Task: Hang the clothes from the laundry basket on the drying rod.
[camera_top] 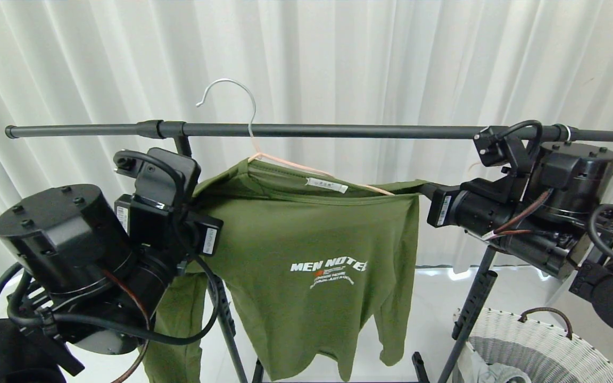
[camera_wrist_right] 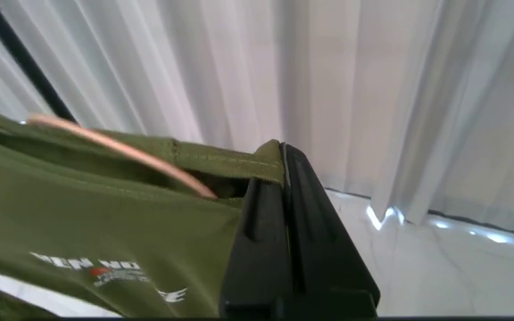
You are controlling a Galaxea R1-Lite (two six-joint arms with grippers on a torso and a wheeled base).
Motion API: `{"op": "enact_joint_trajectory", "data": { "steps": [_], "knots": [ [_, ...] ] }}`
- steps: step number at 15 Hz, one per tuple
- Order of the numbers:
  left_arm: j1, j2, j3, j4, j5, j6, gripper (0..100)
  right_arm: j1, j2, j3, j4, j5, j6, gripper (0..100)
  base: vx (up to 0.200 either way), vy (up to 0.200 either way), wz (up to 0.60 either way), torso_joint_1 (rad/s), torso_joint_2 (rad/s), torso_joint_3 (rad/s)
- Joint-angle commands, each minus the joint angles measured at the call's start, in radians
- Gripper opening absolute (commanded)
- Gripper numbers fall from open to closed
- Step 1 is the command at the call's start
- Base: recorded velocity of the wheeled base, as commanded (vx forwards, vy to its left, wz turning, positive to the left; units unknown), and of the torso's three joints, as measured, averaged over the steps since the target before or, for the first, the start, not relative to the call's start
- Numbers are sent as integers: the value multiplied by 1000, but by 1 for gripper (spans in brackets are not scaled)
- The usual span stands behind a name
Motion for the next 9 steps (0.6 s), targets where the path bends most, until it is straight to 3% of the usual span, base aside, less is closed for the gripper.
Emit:
{"op": "enact_joint_trajectory", "data": {
  "steps": [1, 6, 7, 9],
  "knots": [
    [5, 3, 18, 1, 1, 13, 0, 5, -24, 1, -1, 10, 1, 0, 0, 0, 0, 0, 0, 0],
    [28, 12, -13, 1, 3, 19, 0, 31, -77, 38, 21, 85, -1, 0, 0, 0, 0, 0, 0, 0],
    [28, 16, -13, 1, 1, 18, 0, 34, -93, 38, 45, 88, -1, 100, 0, 0, 0, 0, 0, 0],
    [28, 16, -13, -1, -2, 13, 0, 38, -102, 38, 50, 88, 1, 100, 0, 0, 0, 0, 0, 0]
  ]
}}
